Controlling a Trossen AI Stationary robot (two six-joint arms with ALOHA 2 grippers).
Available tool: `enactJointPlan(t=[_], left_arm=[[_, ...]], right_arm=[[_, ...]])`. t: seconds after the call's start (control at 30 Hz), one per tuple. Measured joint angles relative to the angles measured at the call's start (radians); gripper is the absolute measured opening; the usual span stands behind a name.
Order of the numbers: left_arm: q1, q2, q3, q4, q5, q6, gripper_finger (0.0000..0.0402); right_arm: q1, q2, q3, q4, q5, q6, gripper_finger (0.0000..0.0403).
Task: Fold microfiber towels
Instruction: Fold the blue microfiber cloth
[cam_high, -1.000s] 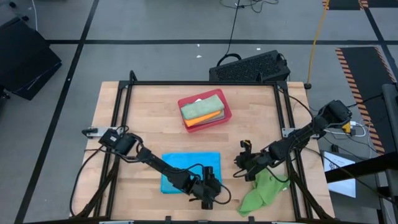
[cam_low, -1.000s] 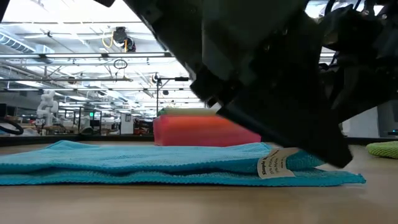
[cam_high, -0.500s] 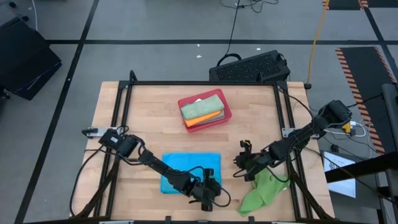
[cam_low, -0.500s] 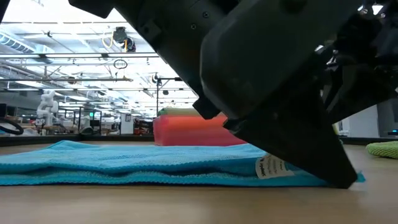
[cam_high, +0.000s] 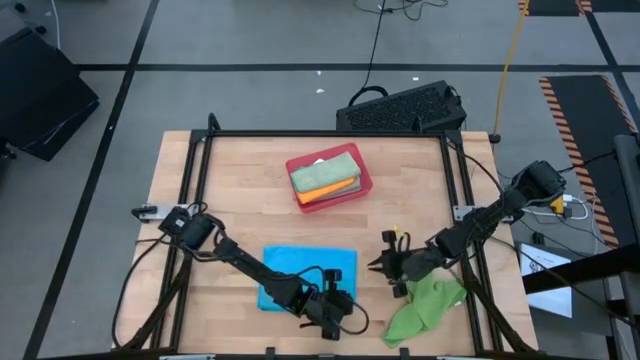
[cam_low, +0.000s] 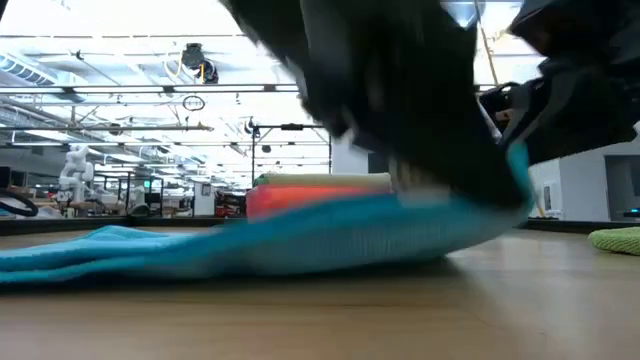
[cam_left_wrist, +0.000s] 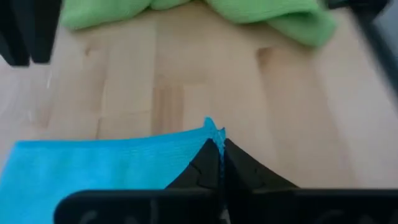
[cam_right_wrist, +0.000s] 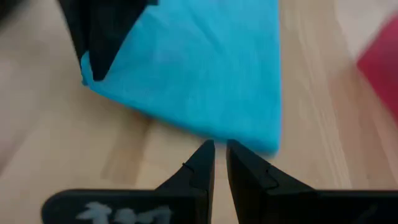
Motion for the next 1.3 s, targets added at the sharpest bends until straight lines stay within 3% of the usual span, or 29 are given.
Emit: enactJointPlan(t=[0.13, 0.33, 0.5, 0.63, 0.73, 0.9, 1.0, 1.3], left_arm=[[-0.03, -0.026, 0.001, -0.044, -0.013, -0.013, 0.0008], [-0.06, -0.071, 0.001, -0.072, -0.111, -0.032, 0.0005], [-0.075, -0.104, 0.001, -0.118, -0.179, -0.06, 0.0009], [-0.086, -0.129, 0.002, -0.146, -0.208, -0.072, 0.0005], [-0.099, -0.141, 0.0, -0.176, -0.228, -0.083, 0.0005], [-0.124, -0.175, 0.002, -0.185, -0.267, -0.076, 0.0009], [-0.136, -0.178, 0.002, -0.205, -0.284, -0.076, 0.0004], [-0.146, -0.178, 0.002, -0.296, -0.321, -0.182, 0.0005]], right_arm=[[0.017, 0.0, -0.104, 0.246, -0.003, -0.113, 0.0066], [0.012, 0.021, -0.124, 0.325, -0.029, -0.126, 0.0159], [0.024, 0.148, -0.096, 0.409, -0.055, -0.216, 0.0232], [0.023, 0.264, -0.052, 0.457, -0.052, -0.279, 0.0257], [0.019, 0.337, -0.01, 0.457, -0.049, -0.327, 0.0257], [0.015, 0.413, 0.051, 0.458, 0.06, -0.4, 0.0241], [0.013, 0.43, 0.061, 0.457, 0.053, -0.422, 0.0226], [0.009, 0.431, 0.061, 0.43, 0.049, -0.417, 0.0131]])
